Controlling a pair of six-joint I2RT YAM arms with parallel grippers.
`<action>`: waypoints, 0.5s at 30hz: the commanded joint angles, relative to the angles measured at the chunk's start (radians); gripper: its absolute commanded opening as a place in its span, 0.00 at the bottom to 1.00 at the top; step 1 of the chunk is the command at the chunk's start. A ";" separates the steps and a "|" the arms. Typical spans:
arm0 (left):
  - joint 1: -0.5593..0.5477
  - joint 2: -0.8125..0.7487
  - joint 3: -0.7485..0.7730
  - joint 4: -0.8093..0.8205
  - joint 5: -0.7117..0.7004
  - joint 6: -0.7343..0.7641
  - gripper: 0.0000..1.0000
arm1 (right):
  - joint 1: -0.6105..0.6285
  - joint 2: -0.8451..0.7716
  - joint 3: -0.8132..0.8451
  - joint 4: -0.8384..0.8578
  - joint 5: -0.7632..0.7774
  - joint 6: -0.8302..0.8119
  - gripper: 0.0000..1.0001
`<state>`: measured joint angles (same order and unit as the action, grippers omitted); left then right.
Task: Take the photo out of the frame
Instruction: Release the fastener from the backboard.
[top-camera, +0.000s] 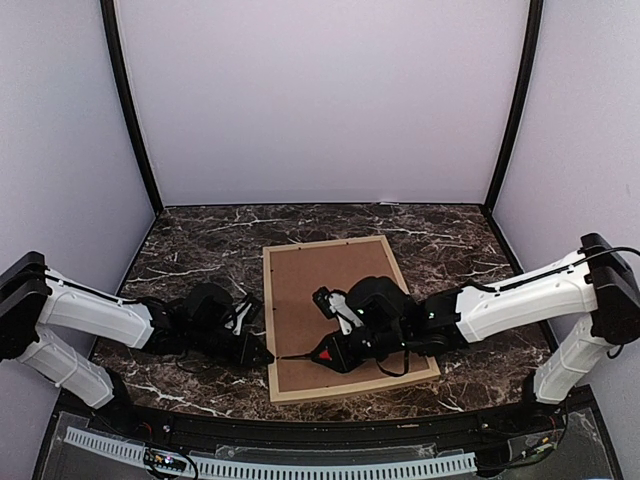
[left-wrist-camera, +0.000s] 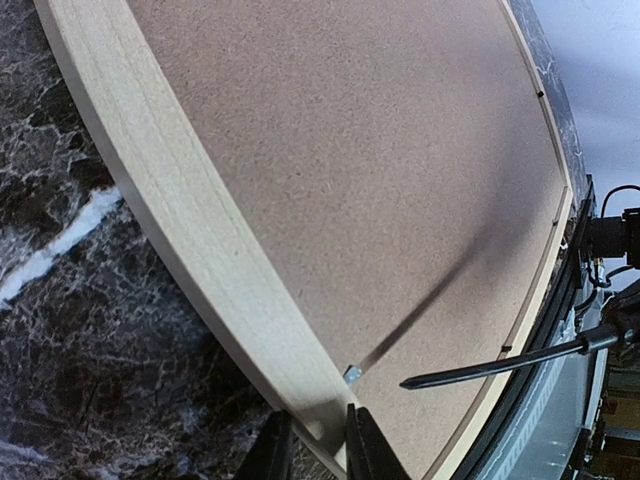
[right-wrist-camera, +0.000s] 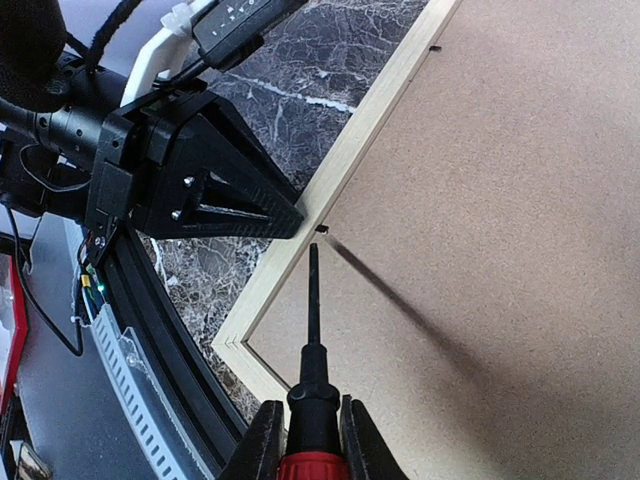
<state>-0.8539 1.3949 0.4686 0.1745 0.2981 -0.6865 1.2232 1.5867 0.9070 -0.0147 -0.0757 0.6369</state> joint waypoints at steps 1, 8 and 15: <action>-0.002 0.003 -0.011 0.007 -0.015 0.004 0.19 | 0.007 0.021 0.030 0.031 0.020 0.003 0.00; -0.002 0.007 -0.014 0.012 -0.018 0.000 0.18 | 0.007 0.046 0.040 0.018 0.042 0.001 0.00; -0.002 0.006 -0.016 0.011 -0.017 0.000 0.17 | 0.007 0.058 0.043 0.018 0.042 0.001 0.00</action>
<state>-0.8539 1.3949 0.4686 0.1833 0.2977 -0.6891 1.2240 1.6272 0.9226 -0.0154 -0.0486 0.6373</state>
